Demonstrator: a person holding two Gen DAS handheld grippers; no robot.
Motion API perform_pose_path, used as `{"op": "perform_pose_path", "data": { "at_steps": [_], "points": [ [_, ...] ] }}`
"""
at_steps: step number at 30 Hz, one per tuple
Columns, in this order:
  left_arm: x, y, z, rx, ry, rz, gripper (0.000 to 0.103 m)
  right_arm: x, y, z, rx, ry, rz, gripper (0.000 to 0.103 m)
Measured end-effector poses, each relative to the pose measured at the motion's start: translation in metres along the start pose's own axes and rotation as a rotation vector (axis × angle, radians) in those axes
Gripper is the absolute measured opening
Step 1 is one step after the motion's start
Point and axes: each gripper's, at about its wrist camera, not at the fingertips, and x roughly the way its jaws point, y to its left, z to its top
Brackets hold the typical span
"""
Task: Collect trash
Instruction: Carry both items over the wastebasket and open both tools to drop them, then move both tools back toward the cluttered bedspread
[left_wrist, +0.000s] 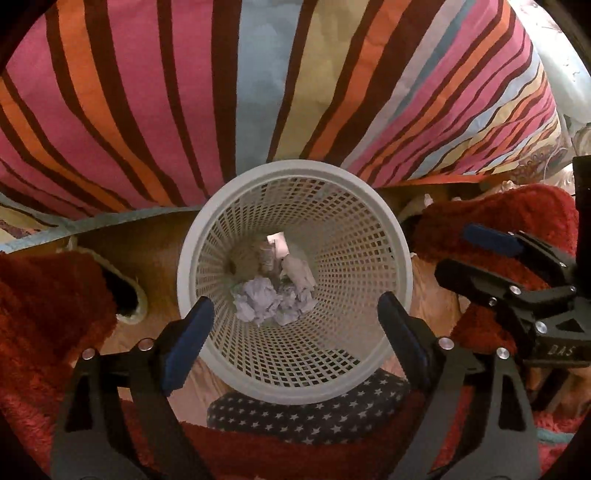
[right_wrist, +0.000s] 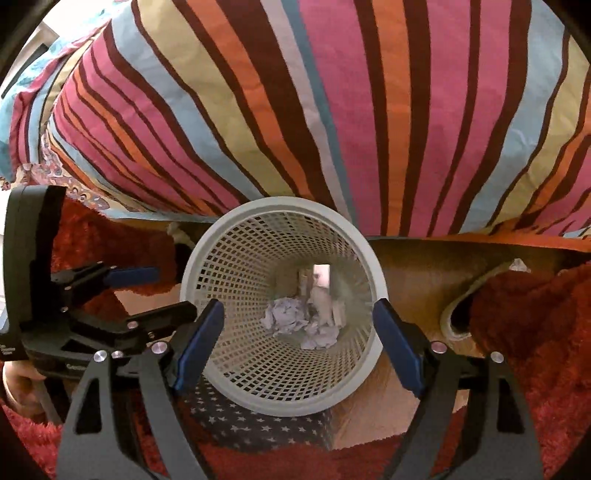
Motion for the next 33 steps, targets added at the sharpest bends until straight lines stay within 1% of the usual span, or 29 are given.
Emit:
{"op": "perform_pose_path", "data": {
  "at_steps": [5,8,10,13,15,16,17,19,20,22,23,25,29,31,32,33],
  "points": [
    [-0.011,-0.006,-0.001,0.022,-0.049,0.004,0.088,-0.01,0.003,0.0,-0.01,-0.032,-0.023,0.079],
    [-0.03,-0.01,0.0,0.045,-0.109,-0.009,0.088,-0.027,0.007,0.001,-0.027,-0.077,-0.017,0.079],
    [-0.052,-0.014,0.002,0.064,-0.151,-0.03,0.088,-0.039,0.009,0.005,-0.032,-0.11,-0.008,0.079],
    [-0.088,-0.016,0.011,0.073,-0.218,-0.067,0.088,-0.071,0.005,0.017,-0.013,-0.211,0.002,0.079],
    [-0.12,-0.018,0.025,0.092,-0.29,-0.056,0.088,-0.09,0.001,0.028,-0.005,-0.279,0.0,0.079],
    [-0.137,-0.019,0.034,0.106,-0.335,-0.038,0.088,-0.1,0.0,0.033,-0.009,-0.315,-0.004,0.079],
    [-0.147,-0.018,0.041,0.117,-0.363,-0.024,0.088,-0.112,-0.002,0.041,-0.018,-0.359,-0.015,0.079],
    [-0.172,-0.018,0.066,0.155,-0.443,0.009,0.088,-0.134,-0.004,0.059,-0.048,-0.446,-0.051,0.079],
    [-0.181,-0.018,0.079,0.165,-0.473,0.037,0.088,-0.14,-0.006,0.066,-0.055,-0.47,-0.064,0.079],
    [-0.191,-0.018,0.102,0.178,-0.515,0.074,0.088,-0.155,-0.013,0.088,-0.059,-0.535,-0.102,0.079],
    [-0.197,-0.017,0.121,0.176,-0.536,0.089,0.088,-0.159,-0.016,0.095,-0.055,-0.559,-0.111,0.079],
    [-0.203,-0.016,0.147,0.166,-0.558,0.071,0.088,-0.17,-0.024,0.115,-0.042,-0.616,-0.126,0.079],
    [-0.205,-0.002,0.218,0.085,-0.597,0.049,0.088,-0.181,-0.038,0.17,-0.031,-0.705,-0.169,0.079],
    [-0.201,0.007,0.255,0.021,-0.606,0.024,0.088,-0.181,-0.044,0.202,-0.019,-0.73,-0.2,0.079],
    [-0.2,0.013,0.274,-0.017,-0.611,0.011,0.088,-0.179,-0.051,0.227,0.003,-0.728,-0.217,0.079],
    [-0.198,0.017,0.291,-0.047,-0.617,0.006,0.088,-0.181,-0.057,0.24,0.017,-0.727,-0.22,0.079]
  ]
}}
